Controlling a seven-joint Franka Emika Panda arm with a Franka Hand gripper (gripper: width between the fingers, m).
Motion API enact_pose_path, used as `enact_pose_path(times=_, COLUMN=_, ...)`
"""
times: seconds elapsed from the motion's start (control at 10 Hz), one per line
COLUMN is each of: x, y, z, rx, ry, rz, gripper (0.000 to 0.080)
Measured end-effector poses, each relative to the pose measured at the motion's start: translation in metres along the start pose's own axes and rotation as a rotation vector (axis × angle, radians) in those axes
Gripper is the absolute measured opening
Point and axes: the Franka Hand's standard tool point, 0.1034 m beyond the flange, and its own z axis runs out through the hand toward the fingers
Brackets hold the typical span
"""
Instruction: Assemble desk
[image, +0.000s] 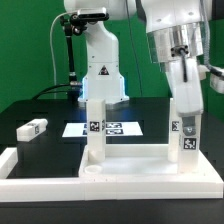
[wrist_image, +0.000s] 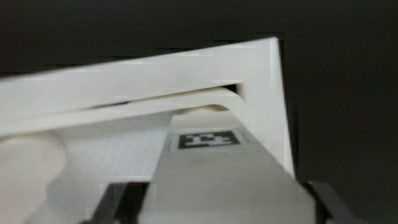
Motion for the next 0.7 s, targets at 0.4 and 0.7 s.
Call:
enact_pose_path(times=0.4, x=0.0111, y=-0.0036, z=-0.0028, rx=0.009, ry=0.019, rz=0.155, gripper=0.03)
enact_pose_path(times=0.7, x=0.013, y=-0.0035, z=-0.0021, rx=0.01, ry=0.026, rz=0.151, gripper=0.03)
